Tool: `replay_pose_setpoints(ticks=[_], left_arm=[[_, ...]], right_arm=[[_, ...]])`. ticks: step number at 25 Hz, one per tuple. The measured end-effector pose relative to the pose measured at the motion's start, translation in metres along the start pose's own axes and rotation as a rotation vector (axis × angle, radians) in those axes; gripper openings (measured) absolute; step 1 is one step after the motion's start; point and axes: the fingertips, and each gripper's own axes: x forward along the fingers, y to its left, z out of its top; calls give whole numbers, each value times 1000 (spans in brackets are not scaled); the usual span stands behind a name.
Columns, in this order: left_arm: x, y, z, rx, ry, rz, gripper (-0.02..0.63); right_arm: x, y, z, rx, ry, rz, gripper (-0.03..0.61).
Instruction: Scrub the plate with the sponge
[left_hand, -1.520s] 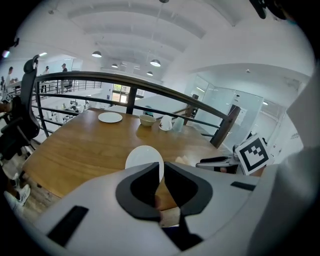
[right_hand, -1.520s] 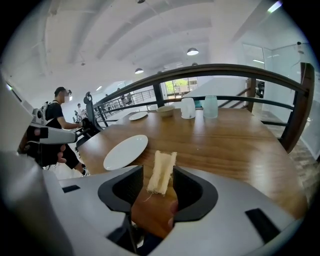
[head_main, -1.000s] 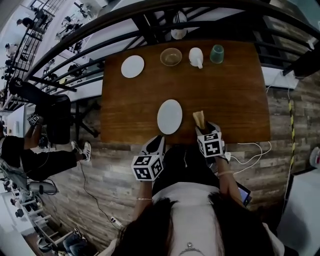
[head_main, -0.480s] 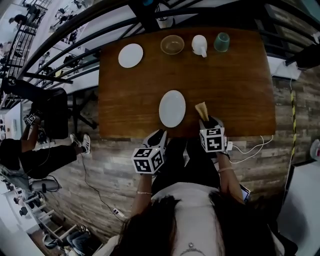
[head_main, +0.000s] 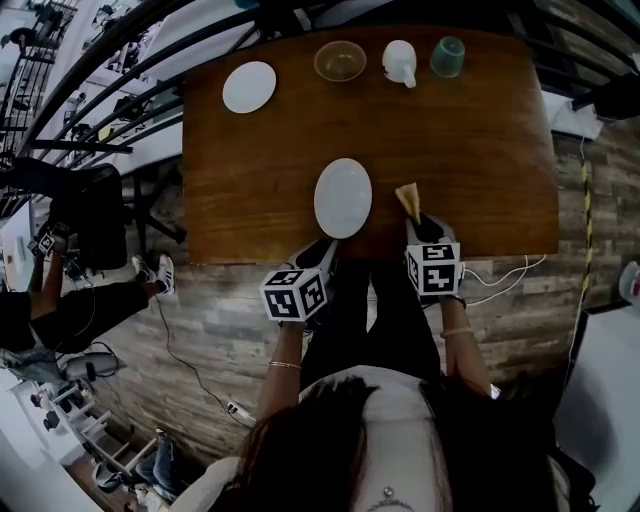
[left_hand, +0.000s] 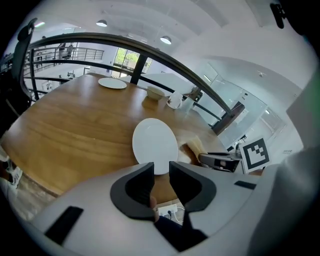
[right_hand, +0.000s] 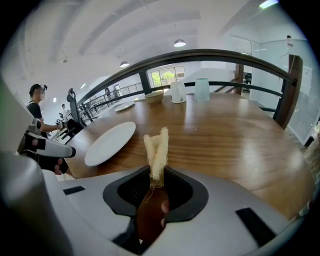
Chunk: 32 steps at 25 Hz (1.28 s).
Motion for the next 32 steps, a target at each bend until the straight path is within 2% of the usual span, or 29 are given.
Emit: replay_pose_setpoints(ticks=[5, 11, 14, 18, 23, 29, 32], left_arm=[[7, 5, 1, -24, 7, 9, 91], [17, 12, -7, -98, 44, 5, 132], [19, 15, -11, -122, 51, 10, 138], [23, 14, -12, -201, 42, -1, 138], [32, 17, -4, -229, 65, -8, 147], [37, 25, -6, -255, 128, -24, 163], [38, 27, -8, -229, 157, -11, 163]], right_arm=[[-5, 0, 0, 6, -3, 6, 98], [-12, 4, 15, -8, -57, 18, 89], [-14, 9, 28, -38, -88, 31, 86], [-9, 17, 44, -113, -98, 65, 84], [8, 36, 60, -189, -76, 95, 84], [29, 56, 71, -222, -19, 105, 84], [40, 58, 74, -225, 20, 97, 84]])
